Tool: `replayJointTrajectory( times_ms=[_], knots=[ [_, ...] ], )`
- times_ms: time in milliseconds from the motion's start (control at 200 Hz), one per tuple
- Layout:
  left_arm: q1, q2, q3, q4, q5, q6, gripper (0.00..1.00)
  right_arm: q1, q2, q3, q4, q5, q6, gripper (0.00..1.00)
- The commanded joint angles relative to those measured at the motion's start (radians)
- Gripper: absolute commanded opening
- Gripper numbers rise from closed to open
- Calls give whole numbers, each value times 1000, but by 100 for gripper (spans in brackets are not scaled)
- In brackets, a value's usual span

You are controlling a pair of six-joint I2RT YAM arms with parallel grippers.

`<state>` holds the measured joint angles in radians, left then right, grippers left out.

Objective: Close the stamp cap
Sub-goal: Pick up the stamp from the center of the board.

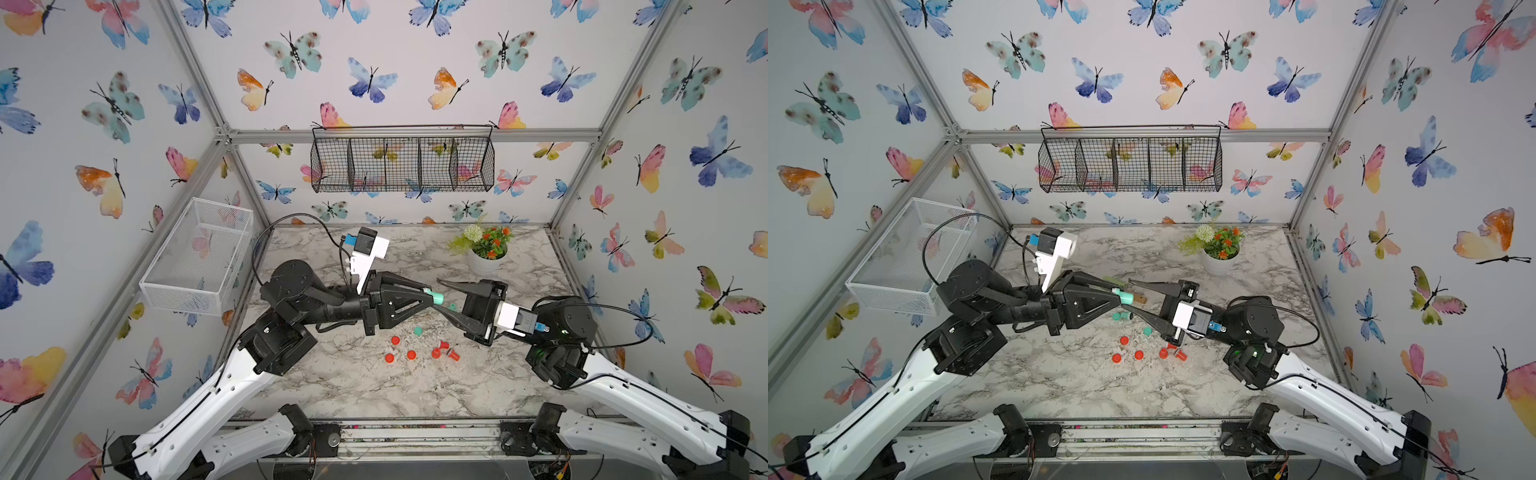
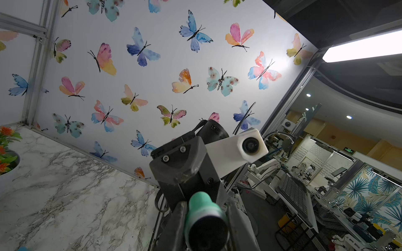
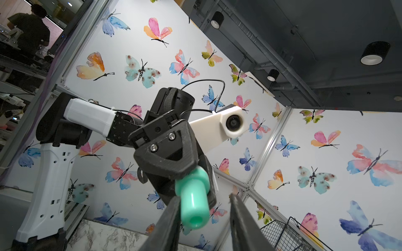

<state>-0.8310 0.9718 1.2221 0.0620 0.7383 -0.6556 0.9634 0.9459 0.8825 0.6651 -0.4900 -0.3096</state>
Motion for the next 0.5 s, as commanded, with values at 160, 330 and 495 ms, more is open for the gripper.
replayJointTrajectory(
  times_ms=[160, 330, 495],
  knots=[
    [3, 23, 16, -4, 21, -9, 20, 3, 11, 36, -18, 7, -28, 31],
    [3, 27, 19, -4, 21, -12, 20, 3, 14, 38, -23, 1, -29, 26],
    [2, 27, 20, -7, 20, -12, 20, 3, 17, 40, -35, 8, -35, 18]
  ],
)
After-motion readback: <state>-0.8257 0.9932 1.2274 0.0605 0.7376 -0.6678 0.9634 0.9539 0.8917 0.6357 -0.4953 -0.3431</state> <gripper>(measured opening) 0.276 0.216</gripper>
